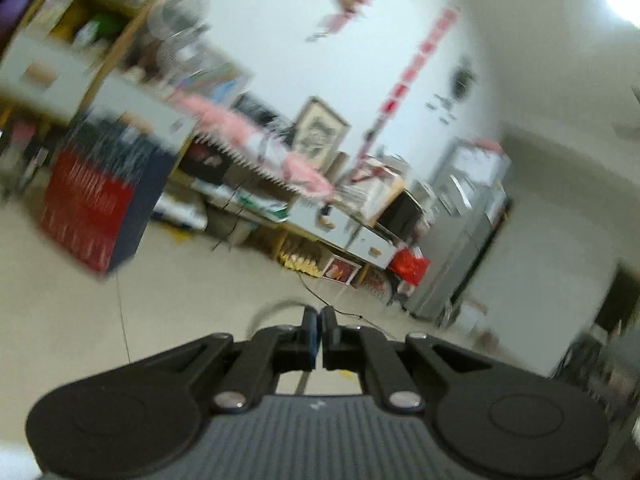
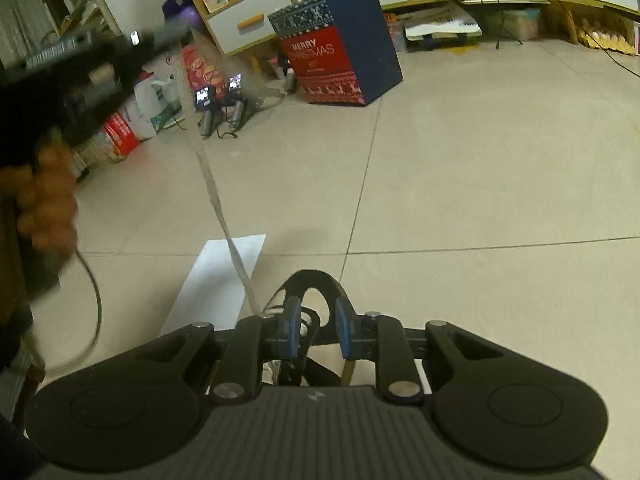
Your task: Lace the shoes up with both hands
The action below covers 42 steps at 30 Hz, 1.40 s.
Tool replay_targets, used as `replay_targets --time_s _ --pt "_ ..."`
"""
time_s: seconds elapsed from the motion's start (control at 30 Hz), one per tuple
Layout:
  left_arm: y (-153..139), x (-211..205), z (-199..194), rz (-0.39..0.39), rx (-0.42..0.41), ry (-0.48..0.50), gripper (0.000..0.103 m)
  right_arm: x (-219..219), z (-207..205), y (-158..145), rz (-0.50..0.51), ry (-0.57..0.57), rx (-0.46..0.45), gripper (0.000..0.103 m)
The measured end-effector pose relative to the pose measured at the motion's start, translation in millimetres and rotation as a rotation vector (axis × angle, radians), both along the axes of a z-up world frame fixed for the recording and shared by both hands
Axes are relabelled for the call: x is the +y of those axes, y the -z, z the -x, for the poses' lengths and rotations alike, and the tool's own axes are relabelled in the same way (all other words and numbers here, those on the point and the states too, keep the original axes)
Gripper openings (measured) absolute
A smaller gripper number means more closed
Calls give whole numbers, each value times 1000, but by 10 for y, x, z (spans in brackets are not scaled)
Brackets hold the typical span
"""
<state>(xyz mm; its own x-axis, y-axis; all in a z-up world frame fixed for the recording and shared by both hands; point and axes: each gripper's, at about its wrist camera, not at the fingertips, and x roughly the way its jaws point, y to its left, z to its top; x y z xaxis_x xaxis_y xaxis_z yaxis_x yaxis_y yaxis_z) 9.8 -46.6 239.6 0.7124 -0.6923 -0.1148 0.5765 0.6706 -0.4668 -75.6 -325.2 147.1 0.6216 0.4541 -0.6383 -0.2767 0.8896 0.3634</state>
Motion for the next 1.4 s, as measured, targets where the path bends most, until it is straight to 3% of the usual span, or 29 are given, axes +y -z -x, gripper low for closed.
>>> replay_targets --time_s 0.17,0.33,0.47,0.6,0.8,0.9,1.07,1.23,1.4 --pt "-523 -178 13 -173 -183 59 2 -184 -22 -121 -13 65 -39 22" --pt "-915 -335 73 -262 -323 92 2 -358 -39 -212 -30 118 -82 22" --pt "-987 -566 169 -382 -421 107 2 -441 -38 -240 -48 147 -106 22" --pt "-675 -900 339 -657 -520 123 1 -508 7 -275 -34 168 -129 22" --pt "76 -1291 729 -1086 -701 196 2 -650 47 -394 59 209 -183 22" --pt "347 -1357 895 -1251 -821 228 1 -597 68 -538 170 148 -242 22" --pt "575 -1381 1070 -1431 -986 264 1 -247 61 -801 404 -81 -337 22" --pt "681 -1407 1262 -1502 -1098 322 1 122 2 -953 613 -321 -382 21" --pt "665 -1462 1347 -1503 -1079 356 2 411 -93 -822 841 -517 -367 19"
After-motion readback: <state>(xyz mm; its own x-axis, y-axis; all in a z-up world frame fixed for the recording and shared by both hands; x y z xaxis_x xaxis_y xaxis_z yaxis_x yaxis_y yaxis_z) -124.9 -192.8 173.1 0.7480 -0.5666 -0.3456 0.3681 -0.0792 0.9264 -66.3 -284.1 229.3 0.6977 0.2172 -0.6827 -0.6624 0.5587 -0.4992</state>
